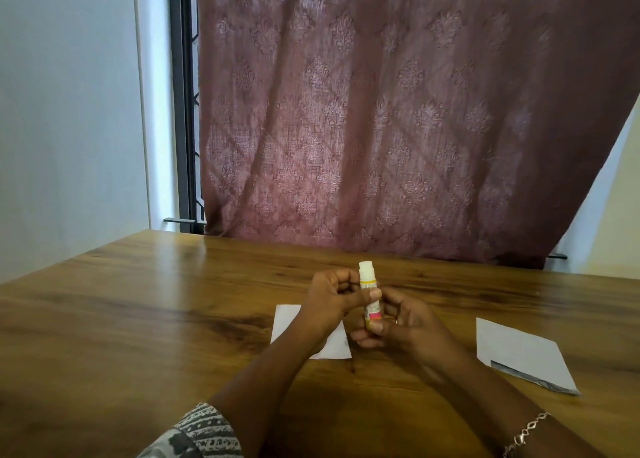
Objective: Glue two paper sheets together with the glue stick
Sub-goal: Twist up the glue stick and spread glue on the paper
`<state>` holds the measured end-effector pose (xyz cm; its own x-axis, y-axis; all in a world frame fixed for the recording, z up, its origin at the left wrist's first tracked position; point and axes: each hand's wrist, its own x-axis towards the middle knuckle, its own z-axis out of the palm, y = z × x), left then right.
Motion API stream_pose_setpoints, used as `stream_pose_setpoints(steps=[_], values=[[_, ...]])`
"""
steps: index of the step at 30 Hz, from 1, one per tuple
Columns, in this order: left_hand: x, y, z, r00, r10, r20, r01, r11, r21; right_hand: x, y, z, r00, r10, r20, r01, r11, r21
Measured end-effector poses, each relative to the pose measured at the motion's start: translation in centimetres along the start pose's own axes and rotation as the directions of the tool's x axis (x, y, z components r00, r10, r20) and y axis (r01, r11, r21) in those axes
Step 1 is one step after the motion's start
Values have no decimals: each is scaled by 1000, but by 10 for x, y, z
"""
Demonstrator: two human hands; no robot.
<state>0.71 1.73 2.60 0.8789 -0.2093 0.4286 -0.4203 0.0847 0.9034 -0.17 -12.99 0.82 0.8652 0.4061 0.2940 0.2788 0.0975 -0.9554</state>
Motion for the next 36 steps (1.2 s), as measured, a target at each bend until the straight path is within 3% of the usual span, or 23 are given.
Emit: stream_pose_setpoints(steps=[4, 10, 14, 19, 26, 31, 36], values=[[-2, 1, 1, 1000, -8, -12, 7, 1000, -3, -3, -4, 0, 999, 35, 38, -36, 999, 38], [-1, -1, 2, 999, -29, -43, 30, 1000, 10, 0, 1, 7, 997, 17, -79, -28, 988, -150], [-1, -1, 0, 999, -40, -2, 40, 999, 8, -1, -4, 3, 996, 26, -83, -29, 999, -41], [-1, 2, 1, 999, -38, -7, 38, 999, -8, -3, -4, -2, 995, 100, 28, -102, 992, 76], [-1, 0, 1, 998, -52, -20, 52, 999, 11, -1, -2, 8, 996, 50, -77, -60, 989, -138], [-1, 0, 0, 999, -45, 5, 45, 998, 37, -3, -5, 4, 998, 24, -65, -27, 999, -32], [-2, 0, 0, 999, -39, 11, 38, 999, 30, -6, -9, 4, 995, 104, 11, -104, 992, 65]])
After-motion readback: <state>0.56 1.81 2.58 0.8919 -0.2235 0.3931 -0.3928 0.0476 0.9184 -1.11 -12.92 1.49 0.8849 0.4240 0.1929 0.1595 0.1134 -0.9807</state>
